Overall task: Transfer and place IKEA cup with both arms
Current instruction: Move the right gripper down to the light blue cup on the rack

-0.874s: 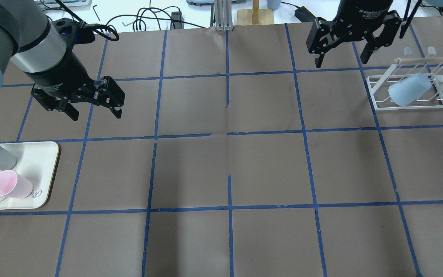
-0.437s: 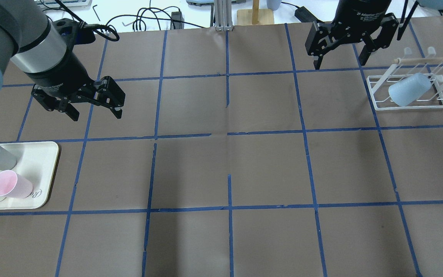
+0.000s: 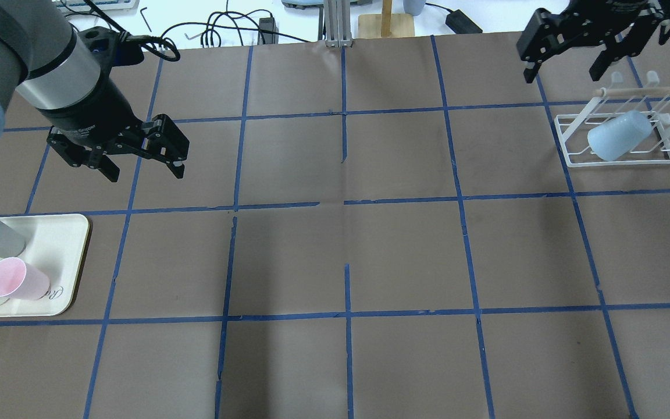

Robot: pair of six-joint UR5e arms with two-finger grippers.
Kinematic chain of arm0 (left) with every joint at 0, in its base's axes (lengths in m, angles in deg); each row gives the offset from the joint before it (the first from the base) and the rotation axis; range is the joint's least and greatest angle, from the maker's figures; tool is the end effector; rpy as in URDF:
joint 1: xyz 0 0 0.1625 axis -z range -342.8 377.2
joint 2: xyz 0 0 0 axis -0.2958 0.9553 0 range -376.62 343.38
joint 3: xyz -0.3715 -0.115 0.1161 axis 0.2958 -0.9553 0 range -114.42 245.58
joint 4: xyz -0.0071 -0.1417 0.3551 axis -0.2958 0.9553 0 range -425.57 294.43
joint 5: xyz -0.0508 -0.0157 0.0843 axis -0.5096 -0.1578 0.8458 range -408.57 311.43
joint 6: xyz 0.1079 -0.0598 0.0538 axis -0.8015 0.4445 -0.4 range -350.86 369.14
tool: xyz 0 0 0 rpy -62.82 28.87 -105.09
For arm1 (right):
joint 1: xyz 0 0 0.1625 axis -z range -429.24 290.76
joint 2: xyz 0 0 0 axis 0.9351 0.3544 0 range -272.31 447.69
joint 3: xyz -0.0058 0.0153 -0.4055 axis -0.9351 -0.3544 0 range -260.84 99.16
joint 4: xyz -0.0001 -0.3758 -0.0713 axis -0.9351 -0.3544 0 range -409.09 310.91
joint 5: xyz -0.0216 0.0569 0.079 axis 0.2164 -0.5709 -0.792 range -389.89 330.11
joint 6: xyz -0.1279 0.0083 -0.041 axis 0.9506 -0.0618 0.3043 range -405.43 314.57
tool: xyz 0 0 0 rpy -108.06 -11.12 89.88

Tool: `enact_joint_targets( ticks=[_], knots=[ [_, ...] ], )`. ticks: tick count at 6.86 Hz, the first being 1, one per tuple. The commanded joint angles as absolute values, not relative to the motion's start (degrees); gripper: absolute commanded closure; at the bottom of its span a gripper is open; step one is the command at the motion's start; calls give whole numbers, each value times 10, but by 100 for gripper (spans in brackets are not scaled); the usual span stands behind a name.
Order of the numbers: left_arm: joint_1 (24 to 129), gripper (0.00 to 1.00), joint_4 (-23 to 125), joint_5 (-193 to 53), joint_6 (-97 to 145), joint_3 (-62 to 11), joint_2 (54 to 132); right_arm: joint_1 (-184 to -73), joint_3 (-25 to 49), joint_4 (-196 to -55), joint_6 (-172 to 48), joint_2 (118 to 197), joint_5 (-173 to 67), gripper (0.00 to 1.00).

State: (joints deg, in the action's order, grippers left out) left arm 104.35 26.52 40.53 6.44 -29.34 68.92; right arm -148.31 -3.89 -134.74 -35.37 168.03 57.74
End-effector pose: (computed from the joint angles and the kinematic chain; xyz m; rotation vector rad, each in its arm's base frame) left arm -0.1142 -0.4266 0.4255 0.0049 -3.1230 -0.0679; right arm 0.0371 -0.5402 0.4477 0.0239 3.0977 0.0139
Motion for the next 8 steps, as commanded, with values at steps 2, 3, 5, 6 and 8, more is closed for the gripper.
enact_joint_targets(
  ticks=[2,3,5,6,8],
  knots=[
    [1042,0,266,405,64,-294,691,-1300,-21,-1364,-147,1636,463,0],
    [1043,0,263,405,64,-294,693,-1241,-16,-1362,-72,1602,424,0],
    [1043,0,263,405,65,-294,693,-1213,-16,-1380,35,1551,382,0],
    [1042,0,263,406,64,-294,693,-1213,-15,-1385,32,1540,385,0],
    [1043,0,263,405,64,-295,693,-1213,-13,-1388,-37,1534,384,0]
  ],
)
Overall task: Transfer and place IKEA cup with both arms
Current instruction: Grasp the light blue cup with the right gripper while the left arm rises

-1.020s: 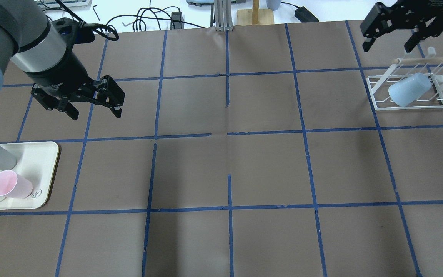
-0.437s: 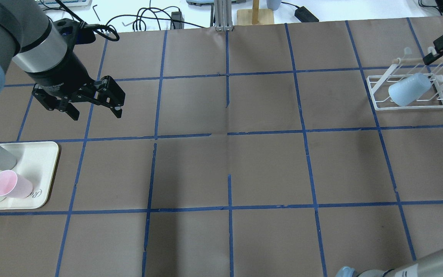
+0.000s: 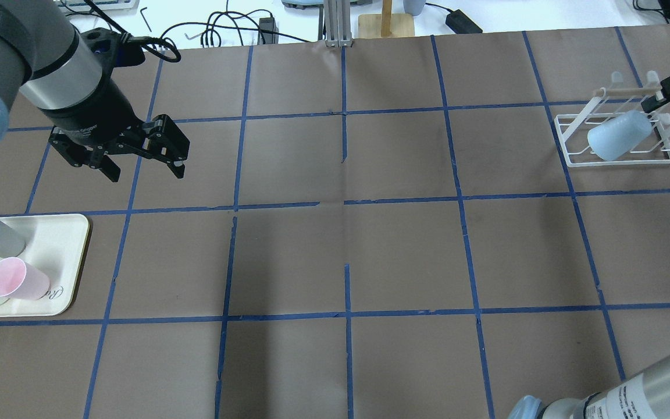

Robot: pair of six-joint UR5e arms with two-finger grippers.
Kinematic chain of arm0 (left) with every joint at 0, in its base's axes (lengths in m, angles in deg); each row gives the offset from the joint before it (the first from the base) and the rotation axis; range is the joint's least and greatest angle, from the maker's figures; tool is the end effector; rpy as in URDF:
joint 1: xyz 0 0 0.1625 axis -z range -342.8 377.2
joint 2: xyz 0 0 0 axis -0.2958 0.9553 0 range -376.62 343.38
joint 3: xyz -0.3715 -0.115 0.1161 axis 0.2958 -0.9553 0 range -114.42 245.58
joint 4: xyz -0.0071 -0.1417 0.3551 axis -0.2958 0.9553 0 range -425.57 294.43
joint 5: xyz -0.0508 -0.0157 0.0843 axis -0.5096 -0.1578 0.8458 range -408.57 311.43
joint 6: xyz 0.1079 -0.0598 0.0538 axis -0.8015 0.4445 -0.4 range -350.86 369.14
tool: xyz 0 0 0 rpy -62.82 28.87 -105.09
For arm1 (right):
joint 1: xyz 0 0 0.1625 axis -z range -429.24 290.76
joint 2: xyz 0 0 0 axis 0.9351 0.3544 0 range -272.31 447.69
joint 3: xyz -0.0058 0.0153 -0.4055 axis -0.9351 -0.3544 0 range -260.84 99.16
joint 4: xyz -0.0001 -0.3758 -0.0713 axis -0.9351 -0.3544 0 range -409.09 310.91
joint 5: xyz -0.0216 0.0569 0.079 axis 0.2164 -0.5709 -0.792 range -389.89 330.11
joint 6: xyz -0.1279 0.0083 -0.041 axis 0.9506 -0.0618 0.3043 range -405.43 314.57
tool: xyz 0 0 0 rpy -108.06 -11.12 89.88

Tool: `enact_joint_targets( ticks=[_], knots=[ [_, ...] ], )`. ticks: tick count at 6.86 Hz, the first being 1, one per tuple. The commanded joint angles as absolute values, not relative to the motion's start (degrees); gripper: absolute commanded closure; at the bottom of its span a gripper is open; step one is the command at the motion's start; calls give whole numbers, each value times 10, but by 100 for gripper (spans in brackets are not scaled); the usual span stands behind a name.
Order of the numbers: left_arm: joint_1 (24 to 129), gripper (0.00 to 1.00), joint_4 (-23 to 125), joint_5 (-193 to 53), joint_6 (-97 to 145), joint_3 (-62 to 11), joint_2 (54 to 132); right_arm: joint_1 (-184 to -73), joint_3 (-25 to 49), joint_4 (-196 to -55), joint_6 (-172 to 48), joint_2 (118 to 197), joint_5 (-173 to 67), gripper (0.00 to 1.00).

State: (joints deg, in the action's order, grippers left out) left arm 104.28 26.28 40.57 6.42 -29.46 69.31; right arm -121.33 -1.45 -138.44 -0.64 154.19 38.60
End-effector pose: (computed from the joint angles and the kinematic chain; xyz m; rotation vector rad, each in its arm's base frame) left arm -0.1135 -0.4288 0.4220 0.0063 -3.1233 -0.0753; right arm -0.2116 -0.5689 0.3097 -0.1015 2.7032 -0.0984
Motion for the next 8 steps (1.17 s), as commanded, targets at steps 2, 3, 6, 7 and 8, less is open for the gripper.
enact_joint_targets(
  ticks=[2,3,6,7,8],
  knots=[
    [1041,0,263,406,68,-295,693,-1213,18,-1449,-113,1526,382,0],
    [1029,0,262,404,73,-295,693,-1213,57,-1517,-136,1526,392,0],
    [995,0,264,396,74,-295,700,-1214,78,-1546,-207,1533,395,0],
    [996,0,264,370,94,-293,703,-1215,80,-1544,-216,1546,397,0],
    [996,0,258,307,114,-293,704,-1217,81,-1532,-216,1554,399,0]
  ],
)
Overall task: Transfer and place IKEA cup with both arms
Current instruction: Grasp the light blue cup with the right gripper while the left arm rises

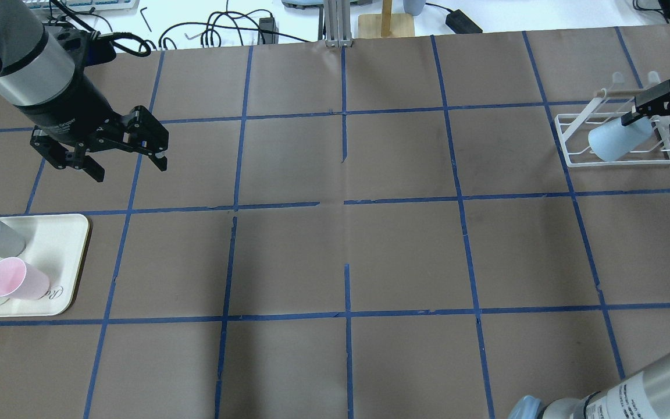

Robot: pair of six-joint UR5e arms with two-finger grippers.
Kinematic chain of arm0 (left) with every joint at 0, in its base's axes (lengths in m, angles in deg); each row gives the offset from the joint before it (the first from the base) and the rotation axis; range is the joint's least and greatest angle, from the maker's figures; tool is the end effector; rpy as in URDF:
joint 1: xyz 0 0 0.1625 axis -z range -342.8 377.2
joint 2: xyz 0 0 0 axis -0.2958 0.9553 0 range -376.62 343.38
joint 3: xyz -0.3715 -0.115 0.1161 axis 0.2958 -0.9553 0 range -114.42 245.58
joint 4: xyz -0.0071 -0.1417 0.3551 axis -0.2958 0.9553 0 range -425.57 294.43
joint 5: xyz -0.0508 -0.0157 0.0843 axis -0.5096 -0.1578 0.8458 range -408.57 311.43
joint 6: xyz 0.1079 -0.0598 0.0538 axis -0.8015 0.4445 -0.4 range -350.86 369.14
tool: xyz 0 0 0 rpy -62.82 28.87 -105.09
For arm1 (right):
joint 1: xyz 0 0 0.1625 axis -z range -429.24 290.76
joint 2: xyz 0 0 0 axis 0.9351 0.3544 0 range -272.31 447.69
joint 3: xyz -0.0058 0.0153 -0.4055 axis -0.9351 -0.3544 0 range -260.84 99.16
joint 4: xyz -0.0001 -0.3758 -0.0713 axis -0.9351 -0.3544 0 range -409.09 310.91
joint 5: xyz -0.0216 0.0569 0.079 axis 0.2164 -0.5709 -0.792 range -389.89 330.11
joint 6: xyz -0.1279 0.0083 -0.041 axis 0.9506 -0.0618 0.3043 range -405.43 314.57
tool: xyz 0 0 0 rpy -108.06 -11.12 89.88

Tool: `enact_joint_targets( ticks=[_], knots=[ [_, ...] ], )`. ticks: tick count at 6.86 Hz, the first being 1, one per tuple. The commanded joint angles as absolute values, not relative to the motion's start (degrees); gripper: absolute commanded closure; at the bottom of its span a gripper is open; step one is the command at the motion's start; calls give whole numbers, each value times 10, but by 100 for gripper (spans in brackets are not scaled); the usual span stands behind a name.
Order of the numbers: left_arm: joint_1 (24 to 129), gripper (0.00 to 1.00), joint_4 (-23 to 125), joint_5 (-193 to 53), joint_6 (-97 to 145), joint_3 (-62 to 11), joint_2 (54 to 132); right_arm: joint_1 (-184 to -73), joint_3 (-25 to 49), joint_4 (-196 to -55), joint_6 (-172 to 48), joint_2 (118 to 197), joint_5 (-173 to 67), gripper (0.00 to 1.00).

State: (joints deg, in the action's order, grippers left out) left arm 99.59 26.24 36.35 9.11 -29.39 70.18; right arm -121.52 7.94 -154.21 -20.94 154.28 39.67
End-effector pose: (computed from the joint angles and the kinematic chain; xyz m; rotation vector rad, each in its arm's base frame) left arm -0.0873 -0.4422 0.4167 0.2059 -3.0409 -0.0857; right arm -0.2102 -0.5664 0.2621 0.3498 2.7491 -0.1115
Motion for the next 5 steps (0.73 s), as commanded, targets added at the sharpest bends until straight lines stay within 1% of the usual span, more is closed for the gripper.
enact_joint_targets(
  ticks=[1,5],
  knots=[
    [997,0,258,287,117,-292,703,-1217,81,-1528,-217,1561,400,0],
    [999,0,260,258,133,-293,708,-1219,82,-1537,-218,1540,391,0]
  ],
)
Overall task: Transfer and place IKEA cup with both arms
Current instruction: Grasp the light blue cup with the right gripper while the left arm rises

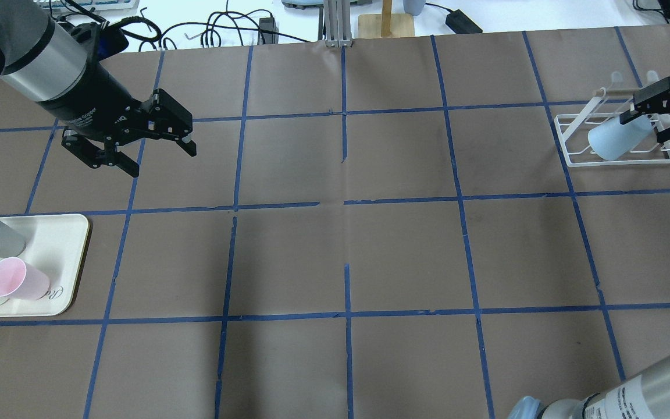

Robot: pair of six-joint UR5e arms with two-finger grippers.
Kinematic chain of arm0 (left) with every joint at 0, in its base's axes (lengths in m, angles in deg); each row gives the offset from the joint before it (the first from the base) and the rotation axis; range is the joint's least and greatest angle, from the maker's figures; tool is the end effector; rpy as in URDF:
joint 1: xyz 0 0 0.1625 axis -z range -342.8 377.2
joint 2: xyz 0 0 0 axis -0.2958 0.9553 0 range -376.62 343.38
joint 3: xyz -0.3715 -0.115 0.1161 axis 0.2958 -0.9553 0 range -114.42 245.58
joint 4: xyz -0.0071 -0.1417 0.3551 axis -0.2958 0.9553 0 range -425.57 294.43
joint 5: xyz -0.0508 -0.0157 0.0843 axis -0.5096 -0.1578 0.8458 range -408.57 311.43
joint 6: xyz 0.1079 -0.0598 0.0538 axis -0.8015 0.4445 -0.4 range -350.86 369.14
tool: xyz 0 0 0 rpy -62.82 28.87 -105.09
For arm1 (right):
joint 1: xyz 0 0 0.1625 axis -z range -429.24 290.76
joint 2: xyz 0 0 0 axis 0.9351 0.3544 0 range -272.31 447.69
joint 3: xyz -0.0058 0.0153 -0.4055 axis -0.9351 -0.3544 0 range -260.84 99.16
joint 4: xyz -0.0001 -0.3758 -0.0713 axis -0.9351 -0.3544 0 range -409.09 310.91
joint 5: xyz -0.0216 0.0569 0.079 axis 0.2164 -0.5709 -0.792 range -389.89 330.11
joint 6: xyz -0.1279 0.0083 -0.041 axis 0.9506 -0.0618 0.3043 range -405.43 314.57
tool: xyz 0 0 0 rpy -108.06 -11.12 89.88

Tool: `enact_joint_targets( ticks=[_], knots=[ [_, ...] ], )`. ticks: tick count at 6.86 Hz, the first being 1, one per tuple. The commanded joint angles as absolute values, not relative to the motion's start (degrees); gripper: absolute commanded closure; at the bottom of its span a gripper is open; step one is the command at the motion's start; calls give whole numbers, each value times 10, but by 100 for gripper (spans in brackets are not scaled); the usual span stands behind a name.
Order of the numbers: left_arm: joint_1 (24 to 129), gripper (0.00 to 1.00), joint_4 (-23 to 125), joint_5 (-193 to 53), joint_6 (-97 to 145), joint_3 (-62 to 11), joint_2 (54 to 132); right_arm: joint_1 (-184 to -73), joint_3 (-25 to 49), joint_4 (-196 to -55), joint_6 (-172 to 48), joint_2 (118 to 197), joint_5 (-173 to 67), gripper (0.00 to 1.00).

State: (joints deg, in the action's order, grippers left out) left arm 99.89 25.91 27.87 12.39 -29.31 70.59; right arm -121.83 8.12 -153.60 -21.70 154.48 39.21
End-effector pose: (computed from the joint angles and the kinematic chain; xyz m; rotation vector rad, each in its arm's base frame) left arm -0.1087 -0.4472 0.4180 0.2780 -2.8886 -0.0781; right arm -0.2047 -0.5660 0.2623 0.3623 2.7351 -0.0998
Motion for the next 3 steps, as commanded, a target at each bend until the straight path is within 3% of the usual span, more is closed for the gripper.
enact_joint_targets(
  ticks=[1,3],
  knots=[
    [1000,0,264,217,141,-294,708,-1220,83,-1538,-227,1541,391,0],
    [1000,0,260,178,138,-294,708,-1220,83,-1548,-231,1534,389,0]
  ],
)
